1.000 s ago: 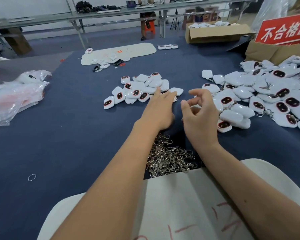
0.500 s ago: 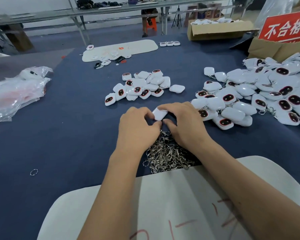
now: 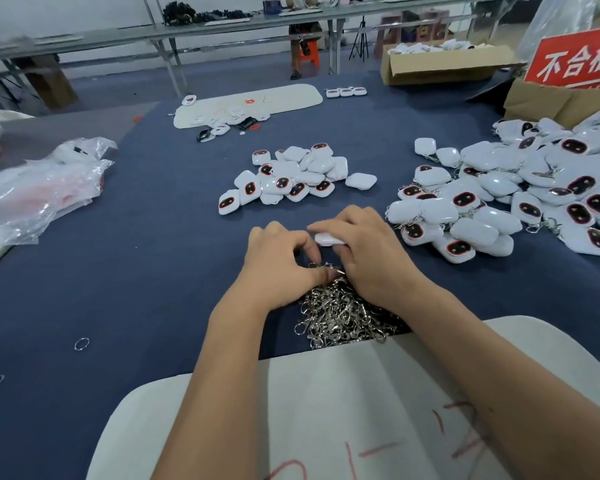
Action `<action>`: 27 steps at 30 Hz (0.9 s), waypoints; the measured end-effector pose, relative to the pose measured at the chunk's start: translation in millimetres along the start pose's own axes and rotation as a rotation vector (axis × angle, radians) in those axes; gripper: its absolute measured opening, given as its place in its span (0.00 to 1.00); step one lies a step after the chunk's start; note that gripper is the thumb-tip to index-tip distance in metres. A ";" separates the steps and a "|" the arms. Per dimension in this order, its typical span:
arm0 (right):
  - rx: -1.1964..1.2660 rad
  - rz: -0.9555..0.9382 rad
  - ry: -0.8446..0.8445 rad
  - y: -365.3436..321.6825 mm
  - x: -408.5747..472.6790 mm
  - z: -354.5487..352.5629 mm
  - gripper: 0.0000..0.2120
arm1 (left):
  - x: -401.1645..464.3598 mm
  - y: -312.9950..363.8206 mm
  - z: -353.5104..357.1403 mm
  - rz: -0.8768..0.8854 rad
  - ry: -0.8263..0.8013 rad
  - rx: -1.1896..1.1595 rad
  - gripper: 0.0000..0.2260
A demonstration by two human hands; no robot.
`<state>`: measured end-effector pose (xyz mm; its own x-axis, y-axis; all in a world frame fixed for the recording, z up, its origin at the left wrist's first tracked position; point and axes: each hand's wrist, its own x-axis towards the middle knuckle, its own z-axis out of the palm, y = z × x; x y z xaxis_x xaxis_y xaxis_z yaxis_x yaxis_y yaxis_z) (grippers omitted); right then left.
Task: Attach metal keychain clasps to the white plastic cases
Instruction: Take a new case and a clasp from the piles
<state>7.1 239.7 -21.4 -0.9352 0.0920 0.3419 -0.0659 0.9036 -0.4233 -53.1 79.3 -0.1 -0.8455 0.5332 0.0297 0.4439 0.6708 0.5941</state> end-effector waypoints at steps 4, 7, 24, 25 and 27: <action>0.119 0.054 0.139 0.2 0.4 -0.9 0.22 | 1.9 -0.9 3.5 0.044 0.052 -0.087 0.12; 0.254 0.066 0.233 1.9 -0.7 -6.0 0.17 | 3.7 -3.2 6.8 0.021 0.167 -0.221 0.12; 0.069 0.096 0.040 -0.9 -1.8 -0.1 0.09 | 5.0 -7.3 3.9 -0.079 0.241 -0.154 0.05; 0.042 0.097 0.044 -1.4 -1.8 1.0 0.09 | 4.5 -8.2 1.9 -0.082 0.191 -0.104 0.05; 0.039 0.114 0.044 -1.5 -1.2 1.2 0.11 | 3.3 -8.0 -0.2 -0.043 0.091 -0.006 0.06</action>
<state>7.8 237.8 -22.2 -0.9214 0.2118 0.3257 0.0256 0.8696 -0.4931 -59.5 75.6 -4.6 -0.8873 0.4547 0.0767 0.4049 0.6888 0.6013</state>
